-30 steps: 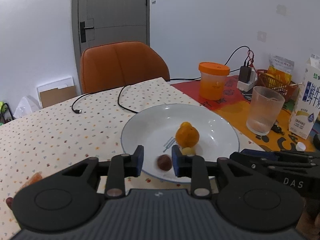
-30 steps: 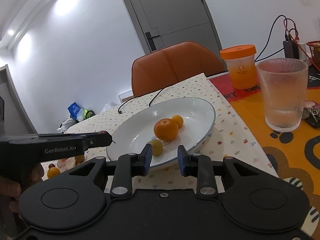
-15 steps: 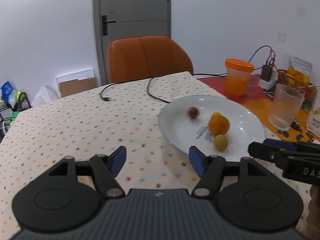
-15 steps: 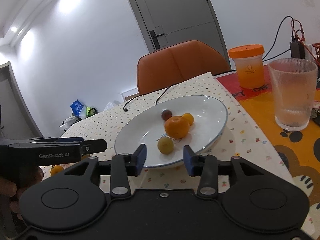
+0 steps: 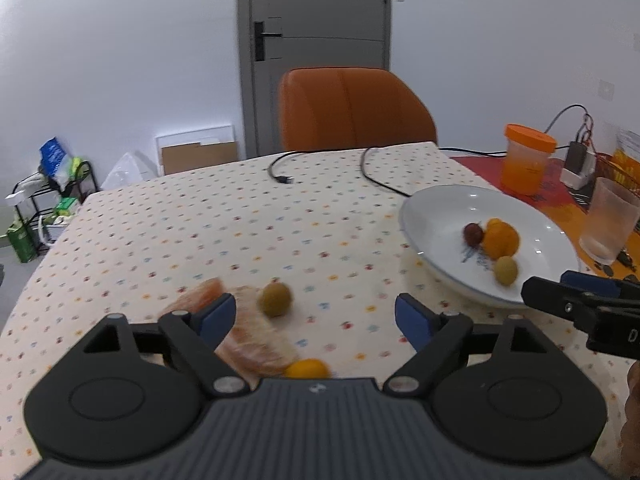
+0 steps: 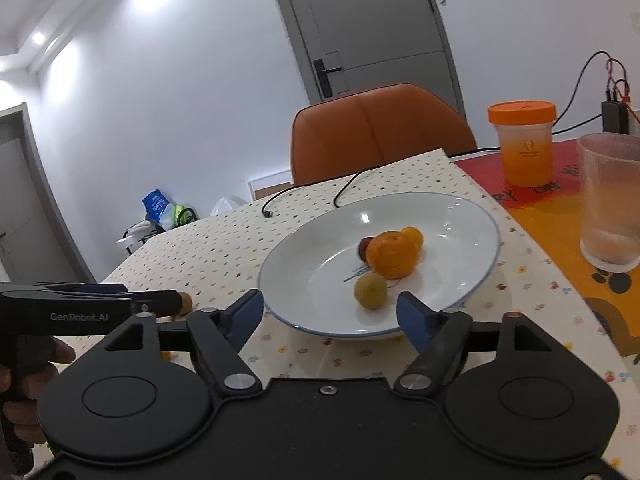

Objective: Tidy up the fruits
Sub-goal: 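Move both open grippers back to the remaining fruit, then grasp a large orange with the left gripper while the right gripper grasps a peeled pomelo segment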

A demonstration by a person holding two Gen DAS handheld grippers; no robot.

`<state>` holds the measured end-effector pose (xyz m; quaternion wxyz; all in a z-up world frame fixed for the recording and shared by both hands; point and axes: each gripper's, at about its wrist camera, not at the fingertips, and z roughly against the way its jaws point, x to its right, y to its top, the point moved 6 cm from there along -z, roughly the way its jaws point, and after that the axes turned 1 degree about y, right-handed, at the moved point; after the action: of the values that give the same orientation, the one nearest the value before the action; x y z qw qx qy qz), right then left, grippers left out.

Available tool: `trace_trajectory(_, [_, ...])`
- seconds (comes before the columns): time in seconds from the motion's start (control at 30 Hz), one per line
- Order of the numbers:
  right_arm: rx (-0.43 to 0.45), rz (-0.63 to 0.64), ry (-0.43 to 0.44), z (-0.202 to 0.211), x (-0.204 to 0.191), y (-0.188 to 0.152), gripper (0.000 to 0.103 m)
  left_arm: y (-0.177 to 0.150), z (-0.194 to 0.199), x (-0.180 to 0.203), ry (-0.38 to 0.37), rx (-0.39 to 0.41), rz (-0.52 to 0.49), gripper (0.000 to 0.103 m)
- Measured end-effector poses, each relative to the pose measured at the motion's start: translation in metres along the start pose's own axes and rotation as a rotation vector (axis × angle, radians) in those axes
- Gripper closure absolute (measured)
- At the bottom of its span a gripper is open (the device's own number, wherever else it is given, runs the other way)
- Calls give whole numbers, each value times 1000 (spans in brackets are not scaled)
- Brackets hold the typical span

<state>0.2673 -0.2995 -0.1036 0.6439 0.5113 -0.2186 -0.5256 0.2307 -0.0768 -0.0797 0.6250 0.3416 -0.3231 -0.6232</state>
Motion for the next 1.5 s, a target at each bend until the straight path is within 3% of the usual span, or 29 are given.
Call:
trace_trajectory(0.17, [-4, 20, 22, -7, -14, -1, 19, -6, 3, -18, 34, -6, 31, 17])
trace_trajectory(0.9, [-28, 90, 156, -20, -68, -4, 19, -29, -2, -69, 74, -32, 145, 20])
trace_trajectory(1.03, [-39, 110, 138, -22, -74, -4, 23, -33, -8, -72, 50, -44, 154, 36])
trace_trajectory(1.1, [-45, 119, 132, -24, -77, -6, 23, -35, -11, -75, 38, -59, 165, 52])
trace_trajectory(1.13, [-50, 124, 131, -25, -79, -6, 24, -36, -13, -76, 31, -68, 171, 68])
trace_trajectory(1.5, [-104, 160, 154, -46, -107, -13, 27, -37, -3, -100, 28, -42, 208, 68])
